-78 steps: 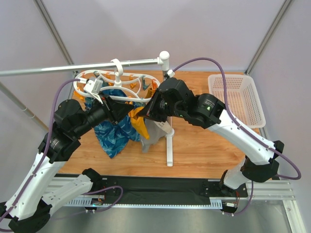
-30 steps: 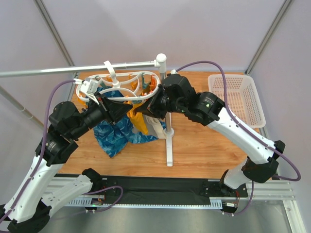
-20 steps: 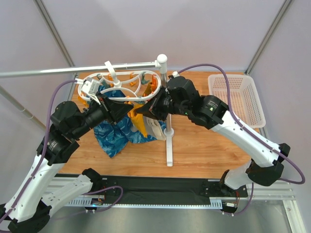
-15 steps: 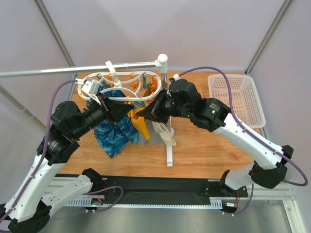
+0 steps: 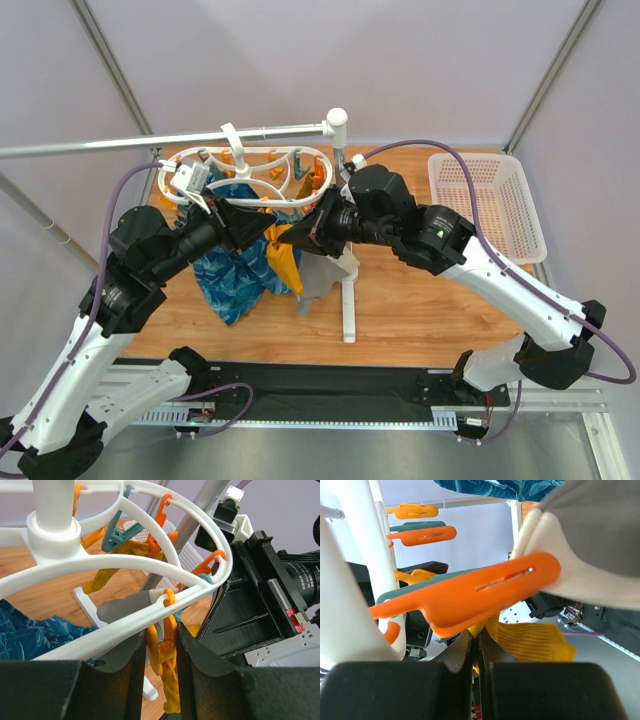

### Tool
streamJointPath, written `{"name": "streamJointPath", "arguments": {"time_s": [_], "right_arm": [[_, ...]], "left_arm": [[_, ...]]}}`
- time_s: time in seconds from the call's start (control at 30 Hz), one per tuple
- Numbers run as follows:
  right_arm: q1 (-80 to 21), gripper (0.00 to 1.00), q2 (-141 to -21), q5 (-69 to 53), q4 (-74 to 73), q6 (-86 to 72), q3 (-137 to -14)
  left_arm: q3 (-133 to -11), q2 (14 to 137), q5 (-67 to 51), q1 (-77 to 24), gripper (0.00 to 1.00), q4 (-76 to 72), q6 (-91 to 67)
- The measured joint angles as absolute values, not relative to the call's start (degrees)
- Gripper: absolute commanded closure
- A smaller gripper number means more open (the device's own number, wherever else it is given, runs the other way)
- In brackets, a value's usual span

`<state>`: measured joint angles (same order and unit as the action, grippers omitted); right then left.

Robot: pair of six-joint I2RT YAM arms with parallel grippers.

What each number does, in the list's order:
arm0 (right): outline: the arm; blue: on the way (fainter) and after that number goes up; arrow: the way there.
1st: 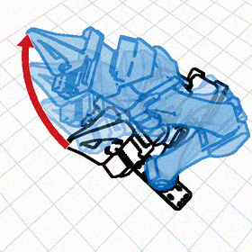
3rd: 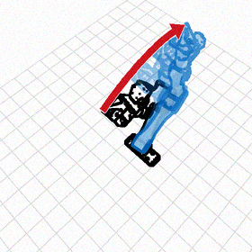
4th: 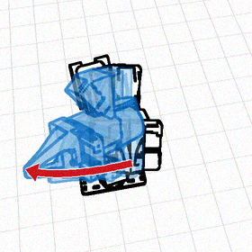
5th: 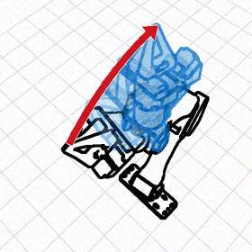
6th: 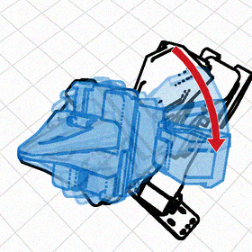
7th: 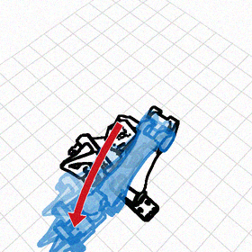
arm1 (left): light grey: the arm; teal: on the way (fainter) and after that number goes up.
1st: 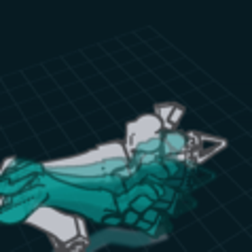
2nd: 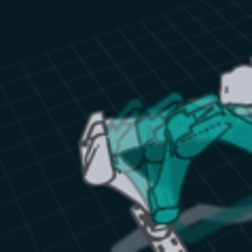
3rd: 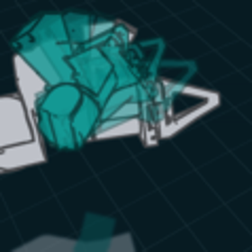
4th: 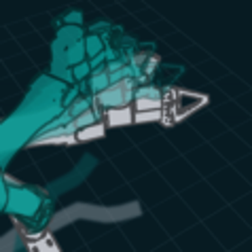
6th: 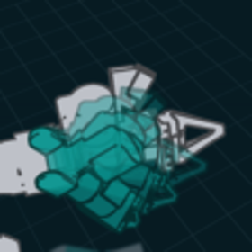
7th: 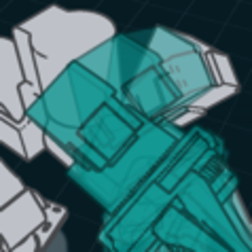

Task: Clip the socks to the hanger
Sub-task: Clamp the sock onto the hanger.

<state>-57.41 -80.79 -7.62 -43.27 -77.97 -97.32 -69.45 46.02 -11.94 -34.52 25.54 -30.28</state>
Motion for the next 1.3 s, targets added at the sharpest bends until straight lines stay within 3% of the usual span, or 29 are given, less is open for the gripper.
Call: {"name": "streamJointPath", "arguments": {"time_s": [1.3], "right_arm": [[-55.6, 1.00, -81.3, -8.8, -41.4, -79.7, -95.6]], "left_arm": [[-69.4, 45.7, -12.9, -34.5, 1.00, 25.0, -27.5]]}}
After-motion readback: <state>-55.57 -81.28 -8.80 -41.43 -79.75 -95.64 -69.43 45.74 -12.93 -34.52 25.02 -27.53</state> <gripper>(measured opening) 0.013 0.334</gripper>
